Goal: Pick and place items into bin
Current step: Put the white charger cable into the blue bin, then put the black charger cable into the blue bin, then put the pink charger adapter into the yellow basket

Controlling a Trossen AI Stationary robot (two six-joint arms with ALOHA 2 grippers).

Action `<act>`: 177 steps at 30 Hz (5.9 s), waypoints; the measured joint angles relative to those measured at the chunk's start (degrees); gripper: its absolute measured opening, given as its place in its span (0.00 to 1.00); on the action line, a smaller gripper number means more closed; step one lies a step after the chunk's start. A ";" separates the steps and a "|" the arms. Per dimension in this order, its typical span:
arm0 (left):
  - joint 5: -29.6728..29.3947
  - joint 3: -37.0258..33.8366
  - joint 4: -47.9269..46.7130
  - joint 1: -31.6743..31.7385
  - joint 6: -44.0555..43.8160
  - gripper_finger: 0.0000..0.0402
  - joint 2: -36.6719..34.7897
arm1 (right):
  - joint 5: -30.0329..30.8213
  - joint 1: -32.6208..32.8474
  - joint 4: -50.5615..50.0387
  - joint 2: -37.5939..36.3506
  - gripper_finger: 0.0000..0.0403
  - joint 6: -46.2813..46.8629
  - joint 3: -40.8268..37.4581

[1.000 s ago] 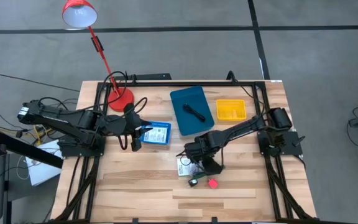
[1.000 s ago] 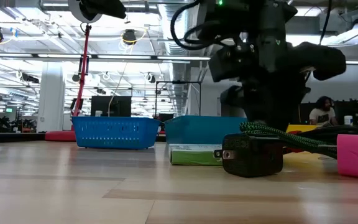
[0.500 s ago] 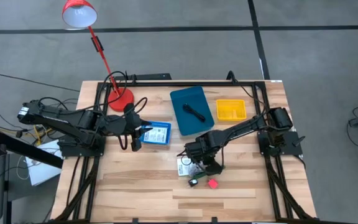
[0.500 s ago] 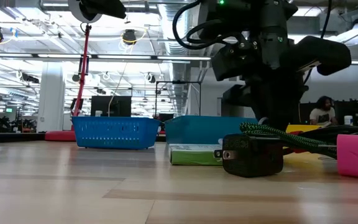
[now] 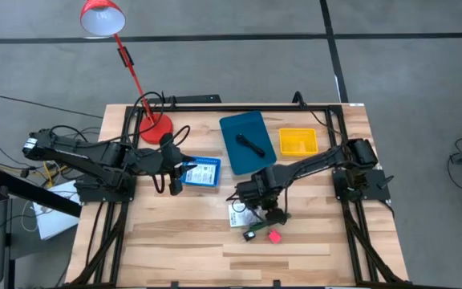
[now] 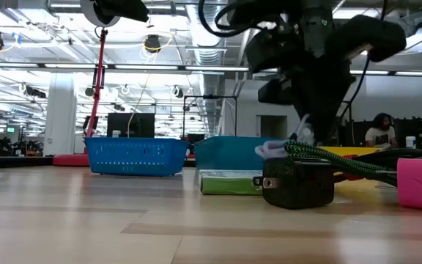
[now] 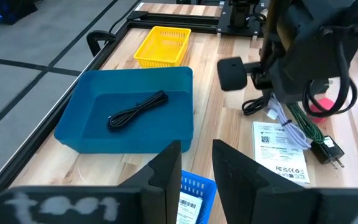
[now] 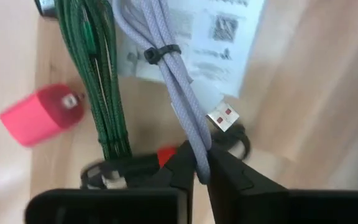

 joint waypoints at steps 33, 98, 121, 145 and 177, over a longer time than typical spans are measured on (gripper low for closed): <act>0.77 0.00 0.00 0.01 -1.49 0.20 0.00 | 25.25 -32.37 -16.16 0.00 0.24 -6.49 21.39; 0.83 0.04 -1.11 0.01 0.92 0.20 -0.01 | 14.07 9.81 -2.75 0.57 0.56 74.08 -2.48; 0.83 0.04 -1.18 0.00 1.09 0.20 0.00 | 17.25 9.21 -0.79 -0.41 0.08 76.98 -8.77; 0.83 0.04 -1.81 0.02 1.09 0.20 -0.02 | 38.03 -10.56 6.55 -16.50 0.11 38.39 -4.00; 0.83 0.04 -2.03 0.02 1.09 0.20 -0.02 | 27.65 -24.03 11.99 -15.30 0.56 13.08 -4.03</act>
